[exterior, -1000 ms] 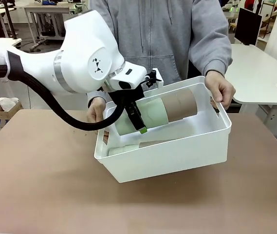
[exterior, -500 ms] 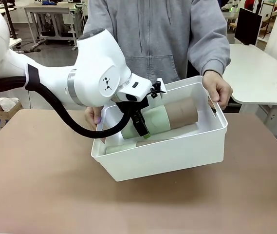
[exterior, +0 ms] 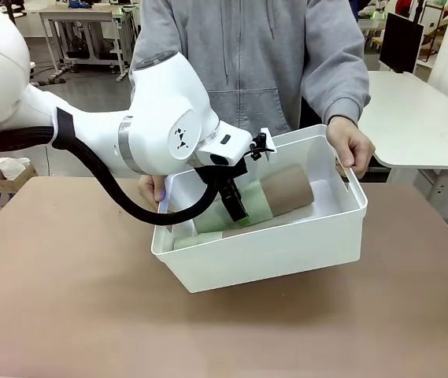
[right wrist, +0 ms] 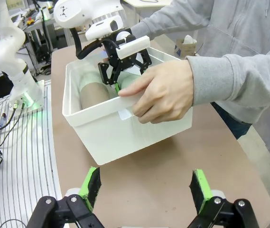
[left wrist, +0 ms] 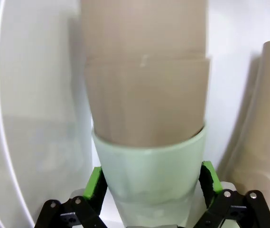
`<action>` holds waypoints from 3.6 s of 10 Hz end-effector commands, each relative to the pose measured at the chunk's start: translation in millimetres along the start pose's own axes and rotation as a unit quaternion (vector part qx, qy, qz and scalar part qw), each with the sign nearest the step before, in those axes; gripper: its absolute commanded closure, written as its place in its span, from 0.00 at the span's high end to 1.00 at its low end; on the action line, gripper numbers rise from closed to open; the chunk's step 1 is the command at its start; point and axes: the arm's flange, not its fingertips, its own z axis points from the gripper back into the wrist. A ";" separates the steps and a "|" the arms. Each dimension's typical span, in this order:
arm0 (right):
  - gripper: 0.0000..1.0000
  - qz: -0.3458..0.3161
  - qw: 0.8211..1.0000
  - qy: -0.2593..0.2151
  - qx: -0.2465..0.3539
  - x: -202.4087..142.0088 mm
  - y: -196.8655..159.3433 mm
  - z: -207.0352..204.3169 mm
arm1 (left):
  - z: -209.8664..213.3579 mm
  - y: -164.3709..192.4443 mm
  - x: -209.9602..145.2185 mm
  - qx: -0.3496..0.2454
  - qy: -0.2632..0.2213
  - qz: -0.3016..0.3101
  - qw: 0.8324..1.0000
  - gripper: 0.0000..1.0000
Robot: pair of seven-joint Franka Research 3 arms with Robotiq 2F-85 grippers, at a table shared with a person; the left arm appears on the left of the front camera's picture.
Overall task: Stack the cups and store them in the basket.
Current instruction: Place the stack of Reusable plastic cups into the Pantry Basket.
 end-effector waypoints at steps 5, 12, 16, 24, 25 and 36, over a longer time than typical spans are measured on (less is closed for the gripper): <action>1.00 0.006 1.000 -0.008 0.001 1.0 -1.2 0.4 | 87.9 -9.9 -11.5 -0.076 -0.037 -0.031 0.996 1.00; 1.00 0.006 1.000 -0.008 0.001 1.0 -1.2 0.4 | 297.0 14.5 -152.8 -0.100 -0.235 0.027 0.966 1.00; 1.00 0.006 1.000 -0.008 0.001 1.0 -1.2 0.4 | 307.4 17.4 -226.8 -0.109 -0.276 0.003 0.955 1.00; 1.00 0.006 1.000 -0.008 0.001 1.0 -1.2 0.4 | 309.6 20.2 -232.5 -0.103 -0.262 0.011 0.959 1.00; 1.00 0.006 1.000 -0.008 0.001 1.0 -1.2 0.4 | 309.6 20.2 -232.5 -0.103 -0.262 0.011 0.959 1.00; 1.00 0.006 1.000 -0.008 0.001 1.0 -1.2 0.4 | 309.6 20.2 -232.5 -0.103 -0.262 0.011 0.959 1.00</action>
